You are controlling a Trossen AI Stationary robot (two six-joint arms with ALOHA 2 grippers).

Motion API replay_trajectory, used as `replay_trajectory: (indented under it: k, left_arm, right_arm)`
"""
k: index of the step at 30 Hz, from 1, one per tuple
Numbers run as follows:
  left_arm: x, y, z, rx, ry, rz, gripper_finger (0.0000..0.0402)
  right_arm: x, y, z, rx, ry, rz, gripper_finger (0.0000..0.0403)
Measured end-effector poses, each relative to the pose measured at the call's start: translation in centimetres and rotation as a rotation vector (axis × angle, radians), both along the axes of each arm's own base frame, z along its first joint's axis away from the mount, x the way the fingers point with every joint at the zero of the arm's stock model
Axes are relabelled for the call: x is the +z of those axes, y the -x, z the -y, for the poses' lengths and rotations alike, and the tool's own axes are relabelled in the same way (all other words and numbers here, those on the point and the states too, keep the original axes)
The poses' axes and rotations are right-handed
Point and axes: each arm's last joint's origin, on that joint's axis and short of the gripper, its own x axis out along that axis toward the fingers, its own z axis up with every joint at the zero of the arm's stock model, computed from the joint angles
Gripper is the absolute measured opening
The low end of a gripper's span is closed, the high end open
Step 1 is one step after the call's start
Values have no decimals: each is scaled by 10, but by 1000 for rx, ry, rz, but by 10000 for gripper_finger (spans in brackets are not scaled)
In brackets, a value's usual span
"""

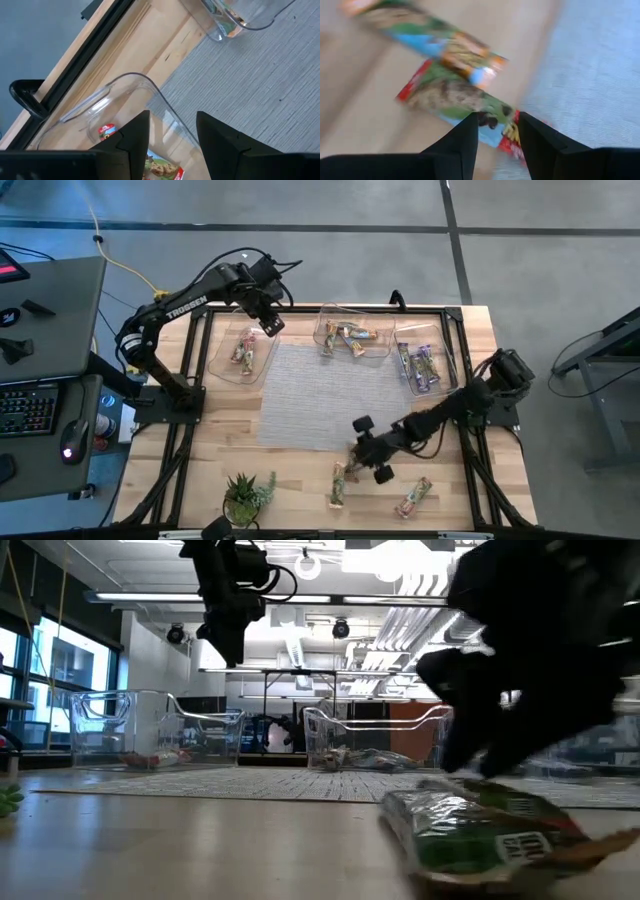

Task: Pick and place Granola Bars by type
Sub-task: Put the red granola bar into the left transparent bin

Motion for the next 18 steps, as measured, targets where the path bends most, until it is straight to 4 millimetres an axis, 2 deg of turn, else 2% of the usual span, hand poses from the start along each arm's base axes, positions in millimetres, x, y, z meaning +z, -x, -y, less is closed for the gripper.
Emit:
replay_trajectory:
  k: [3, 7, 11, 18]
  left_arm:
    - [0, 0, 0, 0, 0, 0, 156]
    - [0, 0, 0, -1, 1, -2, 156]
    - [0, 0, 0, -7, 9, 1, 156]
    - [0, 0, 1, -13, 22, 9, 156]
  right_arm:
    - [0, -7, 15, -43, -2, -1, 124]
    - [2, -14, 25, 26, -8, 22, 124]
    - [9, -21, 26, 107, -28, 67, 124]
    - [22, -31, 23, 146, -19, 156, 124]
